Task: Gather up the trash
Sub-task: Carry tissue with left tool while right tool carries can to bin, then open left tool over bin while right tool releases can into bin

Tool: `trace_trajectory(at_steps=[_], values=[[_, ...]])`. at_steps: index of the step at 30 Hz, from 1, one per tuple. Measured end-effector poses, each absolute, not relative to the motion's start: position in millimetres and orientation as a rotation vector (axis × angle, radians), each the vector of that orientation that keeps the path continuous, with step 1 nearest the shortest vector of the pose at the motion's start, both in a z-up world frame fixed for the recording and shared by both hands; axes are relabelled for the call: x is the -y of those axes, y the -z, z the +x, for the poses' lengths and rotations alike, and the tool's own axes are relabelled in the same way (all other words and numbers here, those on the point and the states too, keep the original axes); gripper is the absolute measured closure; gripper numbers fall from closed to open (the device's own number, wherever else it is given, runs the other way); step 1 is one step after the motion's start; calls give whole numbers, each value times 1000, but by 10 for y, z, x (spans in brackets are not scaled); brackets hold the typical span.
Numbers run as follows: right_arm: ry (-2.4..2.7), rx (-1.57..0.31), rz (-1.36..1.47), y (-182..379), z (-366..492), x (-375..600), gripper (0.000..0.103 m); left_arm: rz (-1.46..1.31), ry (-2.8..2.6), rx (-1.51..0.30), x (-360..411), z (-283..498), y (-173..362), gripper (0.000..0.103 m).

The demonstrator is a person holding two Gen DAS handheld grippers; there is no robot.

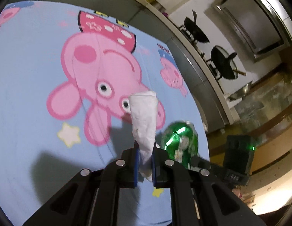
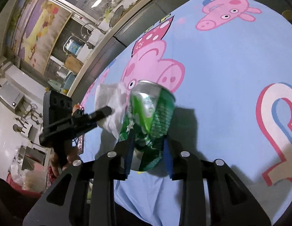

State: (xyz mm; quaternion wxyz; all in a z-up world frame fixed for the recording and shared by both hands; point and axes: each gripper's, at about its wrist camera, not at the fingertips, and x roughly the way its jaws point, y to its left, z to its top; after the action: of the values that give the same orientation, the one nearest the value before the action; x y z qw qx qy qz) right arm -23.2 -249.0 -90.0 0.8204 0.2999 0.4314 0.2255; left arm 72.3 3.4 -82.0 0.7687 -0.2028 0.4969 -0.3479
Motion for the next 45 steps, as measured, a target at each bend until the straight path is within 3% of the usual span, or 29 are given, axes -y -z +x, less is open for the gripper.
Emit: trace_trajectory(at_steps=[3, 5, 13, 26, 33, 36, 37, 38, 40, 45], values=[[-496, -915, 669, 947, -220, 2493, 72, -436, 753, -1103, 9, 700, 873, 92], [-528, -897, 700, 967, -226, 2510, 83, -429, 757, -1112, 49, 685, 885, 92], [-442, -766, 777, 890, -297, 3052, 89, -307, 814, -1129, 627, 839, 711, 92], [-33, -453, 879, 709, -641, 5129, 90, -46, 1125, -1089, 3308, 1242, 169, 92], [174, -495, 761, 807, -606, 5802, 89, 103, 1147, -1101, 4540, 1419, 384, 92], [194, -537, 747, 927, -506, 5894, 86, 173, 1100, -1119, 4806, 1475, 580, 81], [198, -550, 743, 972, -462, 5899, 85, 195, 1076, -1114, 4861, 1489, 629, 69], [199, -560, 746, 1008, -433, 5898, 74, 203, 1061, -1107, 4896, 1494, 648, 64], [219, -546, 754, 1025, -431, 5896, 66, 202, 1040, -1102, 4897, 1512, 654, 61], [238, -499, 770, 993, -530, 5823, 66, 190, 1014, -1055, 4661, 1498, 497, 58]])
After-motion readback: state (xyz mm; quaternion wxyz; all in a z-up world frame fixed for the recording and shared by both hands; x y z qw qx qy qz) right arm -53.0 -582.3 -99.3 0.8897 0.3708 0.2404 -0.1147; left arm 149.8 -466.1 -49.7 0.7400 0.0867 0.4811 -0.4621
